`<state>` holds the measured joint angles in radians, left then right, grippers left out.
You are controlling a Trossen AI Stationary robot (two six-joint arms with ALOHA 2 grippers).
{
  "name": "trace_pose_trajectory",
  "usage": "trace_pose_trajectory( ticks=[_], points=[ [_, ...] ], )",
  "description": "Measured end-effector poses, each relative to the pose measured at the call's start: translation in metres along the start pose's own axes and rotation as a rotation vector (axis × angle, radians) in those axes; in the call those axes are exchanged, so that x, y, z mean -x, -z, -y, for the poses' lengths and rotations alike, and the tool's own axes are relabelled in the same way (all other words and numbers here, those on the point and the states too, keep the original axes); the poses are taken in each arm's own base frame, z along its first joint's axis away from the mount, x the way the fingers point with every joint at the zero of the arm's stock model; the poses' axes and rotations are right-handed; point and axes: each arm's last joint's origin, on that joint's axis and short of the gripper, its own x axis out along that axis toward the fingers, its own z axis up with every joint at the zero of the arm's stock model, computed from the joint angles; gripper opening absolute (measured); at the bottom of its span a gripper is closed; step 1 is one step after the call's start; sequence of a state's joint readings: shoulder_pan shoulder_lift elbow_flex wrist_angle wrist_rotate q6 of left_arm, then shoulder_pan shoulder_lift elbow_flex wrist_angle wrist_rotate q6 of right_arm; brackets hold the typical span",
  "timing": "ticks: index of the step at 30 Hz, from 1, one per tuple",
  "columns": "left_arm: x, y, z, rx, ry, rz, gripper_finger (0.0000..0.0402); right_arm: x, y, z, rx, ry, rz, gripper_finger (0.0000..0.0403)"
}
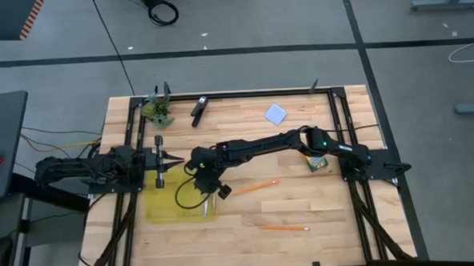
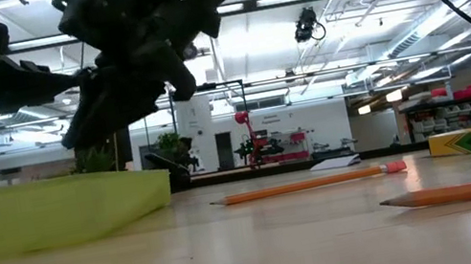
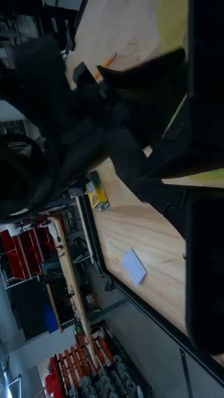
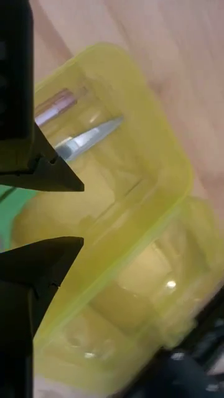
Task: Pack school essentials
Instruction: Put the orange pencil into the yellow pencil box
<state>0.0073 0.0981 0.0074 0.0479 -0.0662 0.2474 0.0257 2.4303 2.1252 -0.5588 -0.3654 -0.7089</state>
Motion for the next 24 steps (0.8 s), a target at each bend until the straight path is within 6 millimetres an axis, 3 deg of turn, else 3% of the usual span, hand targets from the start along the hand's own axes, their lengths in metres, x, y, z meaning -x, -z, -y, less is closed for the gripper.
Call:
trace_pose_trajectory(
  ticks=[6,15,24],
  points=[
    [0.000,0.000,0.000,0.000,0.000,0.000,0.0031,0.014,-0.006,-0.003,-0.048,0.069,-0.100,0.0108],
    [0.000,0.000,0.000,-0.001,0.001,-0.003,0.0037,0.064,-0.026,-0.012,-0.179,0.064,-0.168,0.0090],
    [0.000,0.000,0.000,0.000,0.001,-0.003,0.0030,0.067,-0.020,-0.030,-0.314,-0.003,-0.306,0.0090]
  ],
)
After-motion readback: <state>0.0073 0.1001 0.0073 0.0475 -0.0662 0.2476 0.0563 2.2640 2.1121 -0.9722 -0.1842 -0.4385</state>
